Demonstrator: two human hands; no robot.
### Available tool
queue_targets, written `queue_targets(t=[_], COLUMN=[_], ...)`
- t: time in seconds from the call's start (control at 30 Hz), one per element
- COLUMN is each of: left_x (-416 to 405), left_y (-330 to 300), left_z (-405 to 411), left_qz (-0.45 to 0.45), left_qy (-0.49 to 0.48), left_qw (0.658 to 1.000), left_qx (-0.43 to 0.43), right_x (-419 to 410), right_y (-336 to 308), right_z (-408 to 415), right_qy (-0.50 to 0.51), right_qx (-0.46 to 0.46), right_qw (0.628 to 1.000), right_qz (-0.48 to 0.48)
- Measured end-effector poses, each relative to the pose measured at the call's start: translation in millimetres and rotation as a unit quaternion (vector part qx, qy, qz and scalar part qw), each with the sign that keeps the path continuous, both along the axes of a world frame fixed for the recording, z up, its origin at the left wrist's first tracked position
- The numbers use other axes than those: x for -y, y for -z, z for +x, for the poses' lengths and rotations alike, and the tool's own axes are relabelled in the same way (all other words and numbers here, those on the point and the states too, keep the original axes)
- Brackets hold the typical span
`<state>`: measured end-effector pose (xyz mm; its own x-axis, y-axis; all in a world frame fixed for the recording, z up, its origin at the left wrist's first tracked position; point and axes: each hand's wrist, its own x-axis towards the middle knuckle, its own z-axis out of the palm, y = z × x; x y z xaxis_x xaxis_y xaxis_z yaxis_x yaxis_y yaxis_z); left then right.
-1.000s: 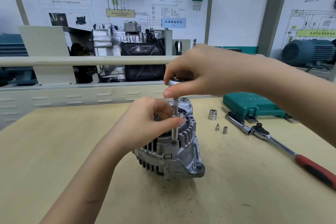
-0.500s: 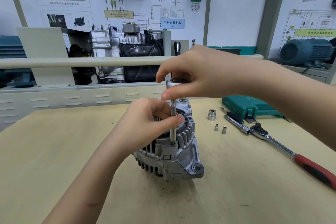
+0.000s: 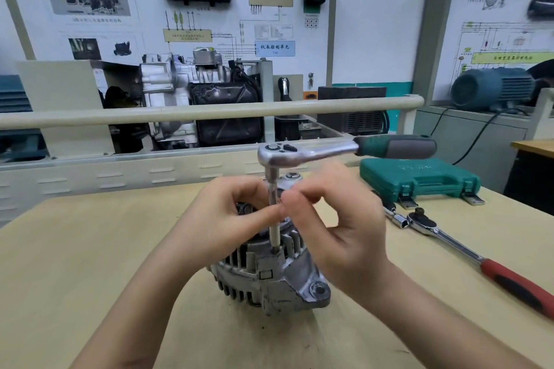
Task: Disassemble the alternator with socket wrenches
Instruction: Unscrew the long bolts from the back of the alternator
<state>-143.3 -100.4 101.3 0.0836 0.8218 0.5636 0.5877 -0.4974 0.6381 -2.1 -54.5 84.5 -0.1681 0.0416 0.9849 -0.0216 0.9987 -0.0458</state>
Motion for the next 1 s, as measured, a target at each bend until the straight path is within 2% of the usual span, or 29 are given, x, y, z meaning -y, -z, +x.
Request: queue_targets(t=[0.03, 0.1, 0.13, 0.2, 0.37, 0.47, 0.57, 0.63, 0.73, 0.8, 1.0], left_x=[1, 2, 2, 2, -3, -2, -2, -3, -5, -6, -7], left_y=[0, 0, 0, 1, 5, 5, 5, 5, 9, 11, 15], left_z=[1, 5, 7, 11, 9, 0, -9, -12, -12, -11, -12], left_qz=[-0.001, 0.003, 0.007, 0.021, 0.03, -0.062, -0.142, -0.131, -0.099, -0.087, -0.063], left_qy=[0.004, 0.005, 0.002, -0.012, -0.05, -0.006, 0.068, 0.065, 0.048, 0.037, 0.047], left_qw=[1.0, 1.0, 1.0, 0.999, 0.998, 0.998, 0.986, 0.988, 0.993, 0.995, 0.996], left_qx=[0.005, 0.018, 0.022, 0.023, 0.021, 0.018, 0.055, 0.042, 0.031, 0.038, 0.042], right_x=[1, 1, -1, -6, -6, -9, -12, -15, -21, -23, -22], right_y=[11, 20, 21, 17, -3, -11, -17, -19, -18, -15, -6], right_z=[-2, -7, -9, -14, -26, -29, -31, -31, -31, -29, -27], right_qy=[-0.036, -0.112, -0.15, -0.222, -0.34, -0.392, -0.441, -0.458, -0.488, -0.513, -0.523], right_qx=[-0.01, -0.029, -0.04, -0.069, -0.062, -0.014, 0.055, 0.085, 0.082, 0.067, 0.027], right_qw=[0.995, 0.949, 0.918, 0.871, 0.806, 0.763, 0.721, 0.701, 0.671, 0.662, 0.674], right_qz=[-0.093, -0.292, -0.364, -0.432, -0.481, -0.513, -0.532, -0.54, -0.552, -0.542, -0.522])
